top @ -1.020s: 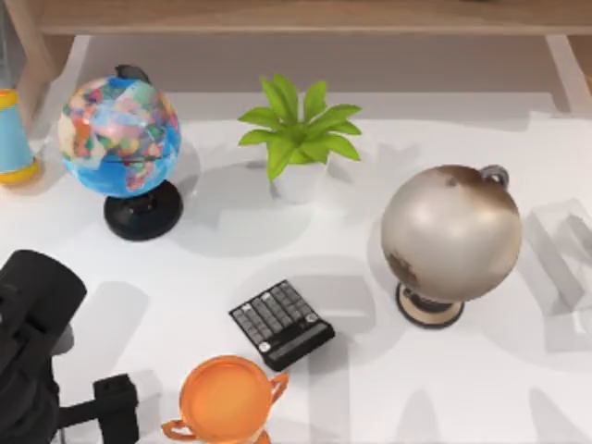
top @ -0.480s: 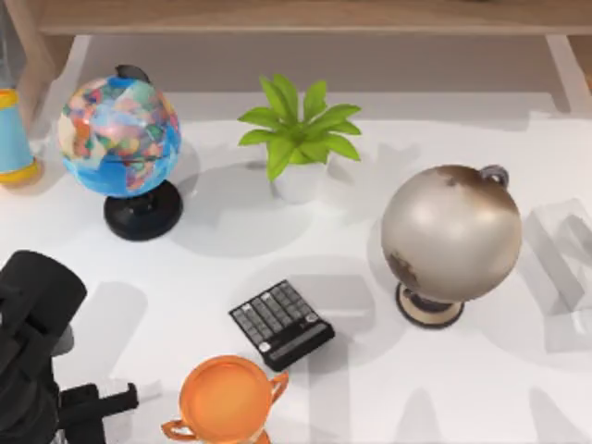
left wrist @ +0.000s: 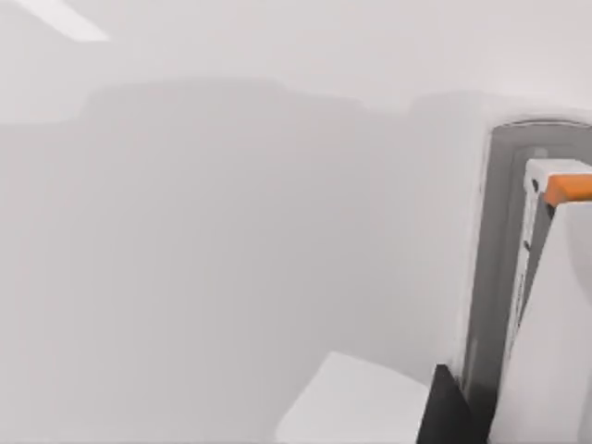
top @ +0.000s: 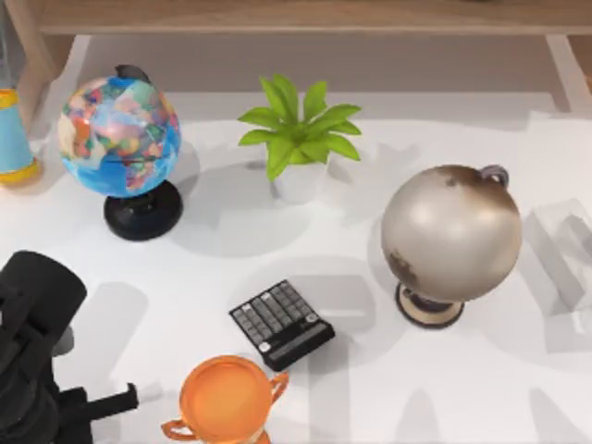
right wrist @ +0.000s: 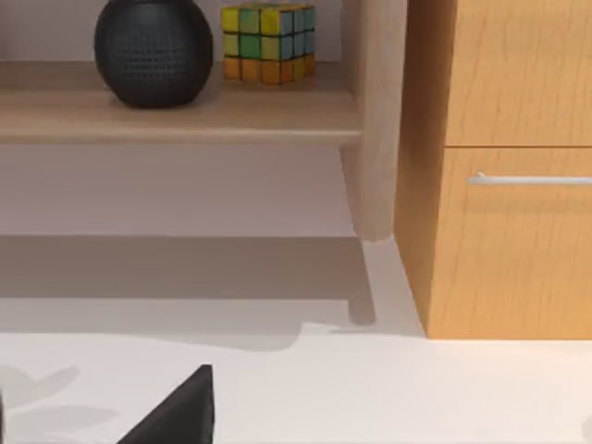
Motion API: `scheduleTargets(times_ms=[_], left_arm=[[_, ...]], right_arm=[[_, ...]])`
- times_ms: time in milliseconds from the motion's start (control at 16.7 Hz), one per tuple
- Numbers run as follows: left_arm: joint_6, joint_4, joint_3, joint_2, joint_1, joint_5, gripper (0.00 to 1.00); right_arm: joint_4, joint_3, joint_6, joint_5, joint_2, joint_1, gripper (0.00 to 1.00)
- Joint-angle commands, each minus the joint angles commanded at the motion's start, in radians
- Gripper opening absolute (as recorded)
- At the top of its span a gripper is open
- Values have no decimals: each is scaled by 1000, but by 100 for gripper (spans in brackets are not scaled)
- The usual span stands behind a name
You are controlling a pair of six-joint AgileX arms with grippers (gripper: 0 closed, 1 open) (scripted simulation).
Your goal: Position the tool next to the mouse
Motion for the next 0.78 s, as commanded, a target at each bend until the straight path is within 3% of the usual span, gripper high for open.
scheduleTargets(times_ms=[300, 780], left_arm=[[1, -4, 2, -2, 0, 0, 0], [-2, -165, 87, -78, -2, 0, 0]], right_arm=[[0, 0, 0, 0, 0, 0, 100], [0, 0, 0, 0, 0, 0, 100]])
